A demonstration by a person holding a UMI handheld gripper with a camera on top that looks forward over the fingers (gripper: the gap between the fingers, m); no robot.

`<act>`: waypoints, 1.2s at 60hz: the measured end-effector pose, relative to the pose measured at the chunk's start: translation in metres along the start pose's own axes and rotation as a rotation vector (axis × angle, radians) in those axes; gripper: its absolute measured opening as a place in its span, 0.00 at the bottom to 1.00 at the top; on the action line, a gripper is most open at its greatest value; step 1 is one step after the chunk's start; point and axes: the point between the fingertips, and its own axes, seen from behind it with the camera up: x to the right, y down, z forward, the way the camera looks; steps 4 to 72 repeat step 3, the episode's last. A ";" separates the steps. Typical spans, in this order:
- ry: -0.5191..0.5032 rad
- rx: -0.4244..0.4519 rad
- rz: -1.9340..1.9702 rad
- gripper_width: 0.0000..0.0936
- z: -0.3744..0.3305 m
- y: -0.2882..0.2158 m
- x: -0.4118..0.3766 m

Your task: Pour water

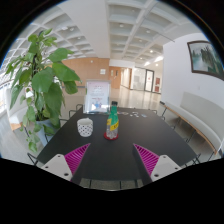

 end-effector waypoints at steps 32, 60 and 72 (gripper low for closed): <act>0.001 -0.006 0.007 0.91 -0.002 0.001 0.001; 0.001 -0.006 0.007 0.91 -0.002 0.001 0.001; 0.001 -0.006 0.007 0.91 -0.002 0.001 0.001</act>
